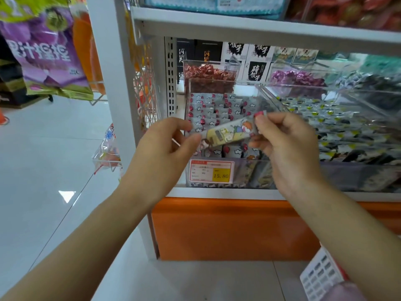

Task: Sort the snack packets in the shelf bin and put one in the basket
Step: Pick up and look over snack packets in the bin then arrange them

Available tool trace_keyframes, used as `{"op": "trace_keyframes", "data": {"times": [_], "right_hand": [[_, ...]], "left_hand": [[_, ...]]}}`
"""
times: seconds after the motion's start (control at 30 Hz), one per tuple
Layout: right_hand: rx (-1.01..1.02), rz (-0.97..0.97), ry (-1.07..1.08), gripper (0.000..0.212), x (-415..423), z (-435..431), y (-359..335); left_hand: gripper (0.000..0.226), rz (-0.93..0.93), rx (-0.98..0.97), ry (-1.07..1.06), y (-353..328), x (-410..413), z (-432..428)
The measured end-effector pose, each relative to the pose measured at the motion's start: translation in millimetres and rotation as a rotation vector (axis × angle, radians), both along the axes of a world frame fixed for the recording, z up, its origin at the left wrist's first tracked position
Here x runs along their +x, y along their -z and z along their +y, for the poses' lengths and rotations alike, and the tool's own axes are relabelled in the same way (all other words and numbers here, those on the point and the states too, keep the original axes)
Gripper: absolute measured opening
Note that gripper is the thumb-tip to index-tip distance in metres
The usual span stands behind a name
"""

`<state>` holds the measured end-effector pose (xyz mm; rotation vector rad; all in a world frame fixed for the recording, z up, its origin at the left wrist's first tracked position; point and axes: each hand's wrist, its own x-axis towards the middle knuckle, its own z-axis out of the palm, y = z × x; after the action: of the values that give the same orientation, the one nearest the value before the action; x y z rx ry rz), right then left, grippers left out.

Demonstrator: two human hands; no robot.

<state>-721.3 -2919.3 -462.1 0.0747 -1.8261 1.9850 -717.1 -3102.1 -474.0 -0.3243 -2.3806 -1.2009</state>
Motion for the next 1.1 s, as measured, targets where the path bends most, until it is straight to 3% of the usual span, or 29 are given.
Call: {"op": "trace_keyframes", "data": {"times": [0.33, 0.4, 0.5, 0.63, 0.83, 1.1], "right_hand": [[-0.424, -0.209, -0.253, 0.017, 19, 12, 17], [-0.463, -0.237, -0.321, 0.01, 20, 13, 18], [-0.467, -0.265, -0.382, 0.026, 19, 15, 19], [-0.455, -0.319, -0.352, 0.021, 19, 14, 22], [-0.601, -0.344, -0.244, 0.012, 15, 14, 21], [-0.722, -0.346, -0.189, 0.009, 14, 16, 21]], "left_hand": [[0.02, -0.304, 0.291, 0.162, 5, 6, 3], [0.02, -0.358, 0.41, 0.181, 7, 5, 3], [0.017, -0.448, 0.648, 0.211, 6, 3, 2], [0.022, -0.489, 0.827, 0.242, 5, 3, 1], [0.025, -0.551, 1.055, 0.356, 4, 3, 3], [0.042, -0.579, 1.124, 0.393, 2, 7, 7]]}}
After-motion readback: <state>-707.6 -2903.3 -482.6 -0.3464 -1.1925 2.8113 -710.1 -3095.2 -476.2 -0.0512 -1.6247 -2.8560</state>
